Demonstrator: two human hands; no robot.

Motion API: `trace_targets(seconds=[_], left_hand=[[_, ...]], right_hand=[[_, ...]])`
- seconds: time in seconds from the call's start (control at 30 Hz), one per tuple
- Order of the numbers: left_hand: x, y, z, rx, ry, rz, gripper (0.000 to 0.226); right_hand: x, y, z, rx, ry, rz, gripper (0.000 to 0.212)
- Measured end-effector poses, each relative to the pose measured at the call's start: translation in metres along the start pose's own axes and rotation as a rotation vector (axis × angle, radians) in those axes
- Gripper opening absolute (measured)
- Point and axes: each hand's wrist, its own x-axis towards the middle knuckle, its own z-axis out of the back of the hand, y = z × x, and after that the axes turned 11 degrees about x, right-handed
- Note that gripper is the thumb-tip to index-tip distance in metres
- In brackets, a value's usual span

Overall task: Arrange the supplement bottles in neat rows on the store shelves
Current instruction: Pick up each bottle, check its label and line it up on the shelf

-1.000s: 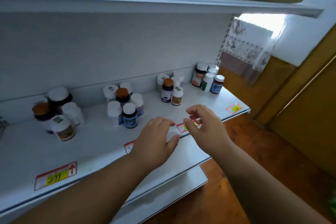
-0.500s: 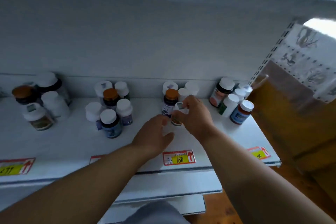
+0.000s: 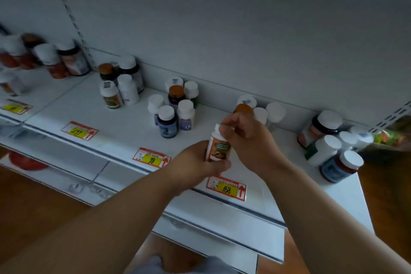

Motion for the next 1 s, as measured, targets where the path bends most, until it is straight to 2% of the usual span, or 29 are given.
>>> trace_targets(seconds=[0.13, 0.27, 0.33, 0.4, 0.47, 0.6, 0.7, 0.8, 0.87, 1.0], left_hand=[[-0.032, 0.014, 0.034, -0.015, -0.111, -0.017, 0.037], [-0.069, 0.033, 0.084, -0.134, -0.101, -0.059, 0.028], [-0.09, 0.048, 0.12, -0.128, -0.104, -0.077, 0.023], [-0.11, 0.067, 0.16, -0.116, -0.171, -0.045, 0.032], [-0.128, 0.088, 0.206, -0.032, -0.232, -0.025, 0.041], [-0.154, 0.123, 0.292, 0.216, -0.333, -0.013, 0.043], [-0.162, 0.141, 0.331, 0.292, -0.394, -0.008, 0.044], [-0.156, 0.163, 0.368, 0.407, -0.405, -0.001, 0.058], [-0.143, 0.175, 0.392, 0.467, -0.471, -0.003, 0.065], [-0.121, 0.193, 0.441, 0.685, -0.614, -0.01, 0.047]], right_hand=[[0.008, 0.025, -0.039, 0.033, 0.111, 0.021, 0.009], [0.018, 0.057, -0.093, 0.025, 0.189, 0.035, 0.028], [0.023, 0.074, -0.134, 0.039, 0.179, 0.082, 0.028], [0.028, 0.089, -0.183, 0.039, 0.164, 0.133, 0.022], [0.034, 0.105, -0.232, 0.038, 0.159, 0.139, 0.02], [0.054, 0.137, -0.321, 0.028, 0.18, 0.121, 0.021], [0.071, 0.15, -0.358, 0.028, 0.171, 0.118, 0.021], [0.092, 0.151, -0.386, -0.013, 0.152, 0.12, 0.023], [0.114, 0.149, -0.404, -0.02, 0.139, 0.119, 0.022], [0.167, 0.142, -0.445, -0.111, 0.166, 0.137, 0.025]])
